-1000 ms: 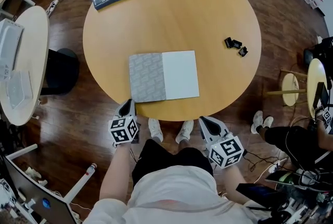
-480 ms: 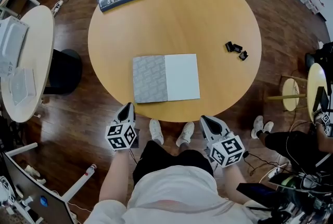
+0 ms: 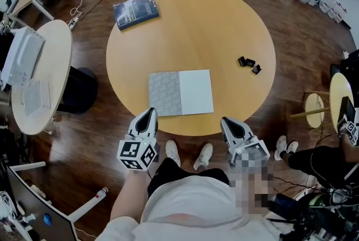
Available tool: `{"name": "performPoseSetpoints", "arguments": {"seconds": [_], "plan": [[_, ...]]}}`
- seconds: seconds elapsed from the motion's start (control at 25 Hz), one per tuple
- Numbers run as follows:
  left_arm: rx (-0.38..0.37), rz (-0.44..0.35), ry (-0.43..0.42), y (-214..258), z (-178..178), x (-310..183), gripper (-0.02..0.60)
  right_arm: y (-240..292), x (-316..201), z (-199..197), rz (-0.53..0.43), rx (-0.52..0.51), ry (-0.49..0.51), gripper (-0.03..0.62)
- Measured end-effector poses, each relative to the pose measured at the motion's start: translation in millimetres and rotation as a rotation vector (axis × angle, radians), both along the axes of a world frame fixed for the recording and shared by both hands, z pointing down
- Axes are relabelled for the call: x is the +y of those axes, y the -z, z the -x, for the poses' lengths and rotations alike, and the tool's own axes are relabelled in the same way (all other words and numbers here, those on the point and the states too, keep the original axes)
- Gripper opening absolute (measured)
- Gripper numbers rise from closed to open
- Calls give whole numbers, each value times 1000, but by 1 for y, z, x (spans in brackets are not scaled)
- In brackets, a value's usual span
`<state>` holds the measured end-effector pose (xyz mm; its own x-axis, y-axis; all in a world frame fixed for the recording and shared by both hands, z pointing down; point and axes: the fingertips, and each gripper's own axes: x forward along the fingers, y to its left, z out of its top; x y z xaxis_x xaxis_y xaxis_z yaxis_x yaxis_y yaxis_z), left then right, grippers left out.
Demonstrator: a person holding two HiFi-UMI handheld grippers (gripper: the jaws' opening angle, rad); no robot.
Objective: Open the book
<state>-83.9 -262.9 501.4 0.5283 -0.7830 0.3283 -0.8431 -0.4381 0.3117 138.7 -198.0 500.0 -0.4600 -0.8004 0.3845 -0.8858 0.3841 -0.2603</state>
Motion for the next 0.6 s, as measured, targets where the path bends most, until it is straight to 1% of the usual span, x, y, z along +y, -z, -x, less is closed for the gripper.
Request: {"name": "performPoseSetpoints", "arguments": {"seconds": [0.12, 0.2, 0.28, 0.36, 0.44, 0.52, 0.6], "plan": [[35, -55, -27, 43, -16, 4, 15, 31, -8, -15, -75, -17, -18, -5], [46, -81, -42, 70, -25, 7, 11, 51, -13, -21, -120, -31, -26, -5], [49, -126, -68, 97, -34, 13, 11, 71, -15, -23, -162, -35, -25, -5], [25, -193, -104, 120, -44, 19, 11, 90, -15, -23, -204, -34, -17, -5], [-17, -249, -133, 132, -53, 24, 11, 106, -14, -22, -241, -33, -9, -5], [-39, -275, -150, 135, -62, 27, 11, 118, -12, -21, -273, -29, -3, -5], [-36, -286, -159, 138, -70, 32, 11, 127, -10, -22, -302, -20, 4, -5]]}}
